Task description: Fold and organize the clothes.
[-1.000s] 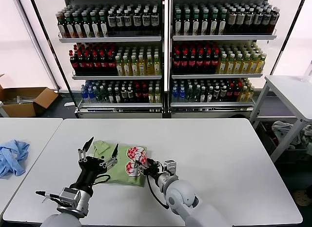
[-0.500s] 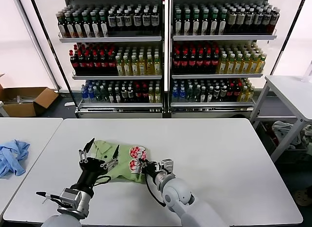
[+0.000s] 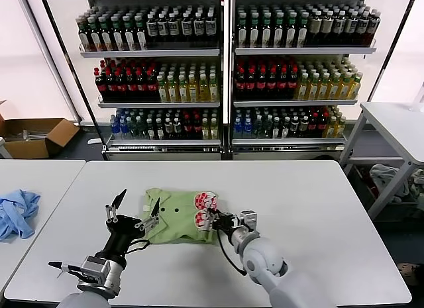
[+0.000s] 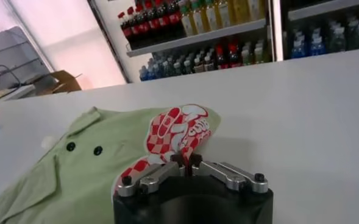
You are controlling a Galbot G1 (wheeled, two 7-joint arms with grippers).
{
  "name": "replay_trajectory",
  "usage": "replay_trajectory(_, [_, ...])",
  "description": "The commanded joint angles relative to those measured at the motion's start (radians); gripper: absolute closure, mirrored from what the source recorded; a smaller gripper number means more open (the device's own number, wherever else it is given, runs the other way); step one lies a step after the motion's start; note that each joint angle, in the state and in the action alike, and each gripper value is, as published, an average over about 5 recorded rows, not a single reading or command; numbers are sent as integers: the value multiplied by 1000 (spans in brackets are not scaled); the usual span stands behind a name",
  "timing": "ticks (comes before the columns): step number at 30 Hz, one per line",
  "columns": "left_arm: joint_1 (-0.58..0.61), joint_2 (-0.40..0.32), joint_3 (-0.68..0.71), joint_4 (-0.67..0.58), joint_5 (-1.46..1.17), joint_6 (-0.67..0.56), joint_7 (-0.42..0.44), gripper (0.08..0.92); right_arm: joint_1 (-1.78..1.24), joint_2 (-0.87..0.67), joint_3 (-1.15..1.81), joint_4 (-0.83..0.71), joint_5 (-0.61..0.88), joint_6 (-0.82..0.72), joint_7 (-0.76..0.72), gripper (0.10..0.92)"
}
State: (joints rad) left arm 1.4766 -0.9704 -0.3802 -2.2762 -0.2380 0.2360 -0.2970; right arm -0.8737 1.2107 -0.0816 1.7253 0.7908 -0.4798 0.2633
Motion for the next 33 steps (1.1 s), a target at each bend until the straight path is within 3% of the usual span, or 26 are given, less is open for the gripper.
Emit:
replay_trajectory(1, [-13, -3, 11, 14, 0, -2, -1, 177, -22, -215, 102, 107, -18, -17, -31, 892])
replay_trajectory(7, [-7, -4, 6, 22, 1, -5, -16, 177, -32, -229, 119, 109, -225, -2, -59, 850])
replay_trajectory(19, [5, -12, 12, 23, -49, -37, -33, 177, -351, -264, 373, 382, -440, 176, 178, 506])
replay_trajectory(28, [61, -8, 18, 78, -94, -184, -34, 177, -839, -277, 733, 541, -477, 464, 279, 252])
replay_trajectory(33, [122, 15, 2, 97, -98, -285, -46, 177, -1074, -241, 768, 587, -560, 713, 286, 205])
